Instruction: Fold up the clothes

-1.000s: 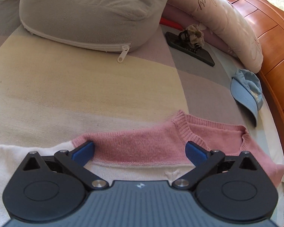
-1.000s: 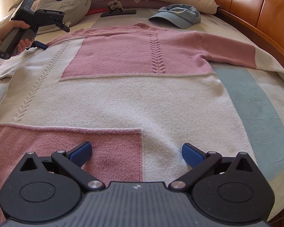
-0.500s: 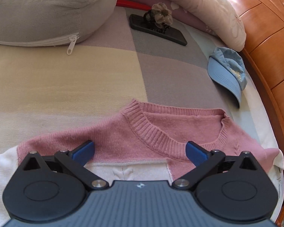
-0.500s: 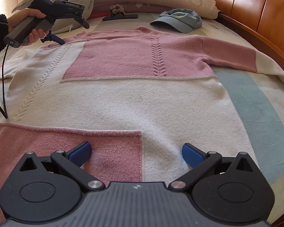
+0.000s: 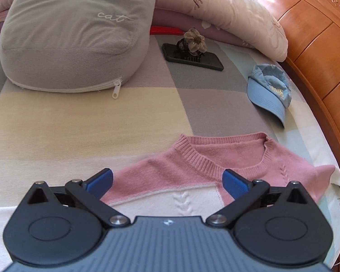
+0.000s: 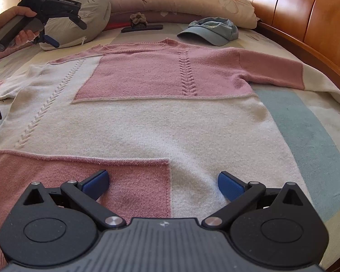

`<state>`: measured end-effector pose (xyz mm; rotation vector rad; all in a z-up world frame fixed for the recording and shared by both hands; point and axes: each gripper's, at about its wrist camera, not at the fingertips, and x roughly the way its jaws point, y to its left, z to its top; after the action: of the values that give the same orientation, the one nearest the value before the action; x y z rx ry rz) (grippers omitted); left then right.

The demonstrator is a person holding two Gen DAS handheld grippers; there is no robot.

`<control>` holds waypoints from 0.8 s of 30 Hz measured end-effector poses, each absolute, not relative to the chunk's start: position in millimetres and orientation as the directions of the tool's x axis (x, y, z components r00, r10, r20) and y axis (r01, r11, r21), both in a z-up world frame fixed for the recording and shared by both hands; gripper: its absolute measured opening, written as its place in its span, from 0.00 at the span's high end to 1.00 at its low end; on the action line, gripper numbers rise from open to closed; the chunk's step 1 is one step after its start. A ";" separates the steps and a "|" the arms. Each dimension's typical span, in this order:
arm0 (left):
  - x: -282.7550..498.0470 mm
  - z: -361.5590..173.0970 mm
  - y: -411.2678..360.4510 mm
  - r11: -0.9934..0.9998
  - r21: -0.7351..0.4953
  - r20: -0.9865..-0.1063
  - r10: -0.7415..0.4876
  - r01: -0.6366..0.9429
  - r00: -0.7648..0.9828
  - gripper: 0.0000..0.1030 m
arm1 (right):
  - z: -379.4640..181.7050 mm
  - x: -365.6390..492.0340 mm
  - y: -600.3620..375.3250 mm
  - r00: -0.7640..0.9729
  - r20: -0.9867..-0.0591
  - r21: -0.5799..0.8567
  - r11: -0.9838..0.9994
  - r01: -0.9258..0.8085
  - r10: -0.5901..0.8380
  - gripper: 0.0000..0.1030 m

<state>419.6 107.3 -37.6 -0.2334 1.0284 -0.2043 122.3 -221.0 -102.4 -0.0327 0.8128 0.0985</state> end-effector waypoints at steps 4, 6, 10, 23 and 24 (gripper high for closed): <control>401.8 -53.0 135.2 0.953 -0.302 -0.843 -0.276 0.019 0.461 0.01 | -101.5 121.8 -218.3 0.680 -0.732 0.004 0.997 -0.077 0.055 0.00; 397.4 -69.1 146.6 0.945 -0.327 -0.848 -0.286 -0.017 0.446 0.01 | -101.4 121.4 -216.8 0.677 -0.735 -0.003 0.998 -0.067 0.043 0.00; 391.0 -91.8 170.3 0.935 -0.352 -0.809 -0.278 -0.048 0.518 0.01 | -101.2 120.1 -214.6 0.674 -0.738 -0.013 0.998 -0.053 0.027 0.00; 392.0 -86.0 159.3 0.945 -0.326 -0.812 -0.261 -0.036 0.522 0.01 | -93.9 122.1 -211.2 0.633 -0.774 -0.026 0.998 -0.057 0.016 0.00; 393.3 -91.7 157.0 0.961 -0.270 -0.830 -0.204 -0.054 0.519 0.02 | -90.4 123.4 -210.9 0.615 -0.788 -0.022 0.998 -0.060 0.020 0.00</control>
<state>393.3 157.0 -91.7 -0.2771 1.0253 -0.0915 123.4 -210.9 -90.4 -0.0472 0.9073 0.0459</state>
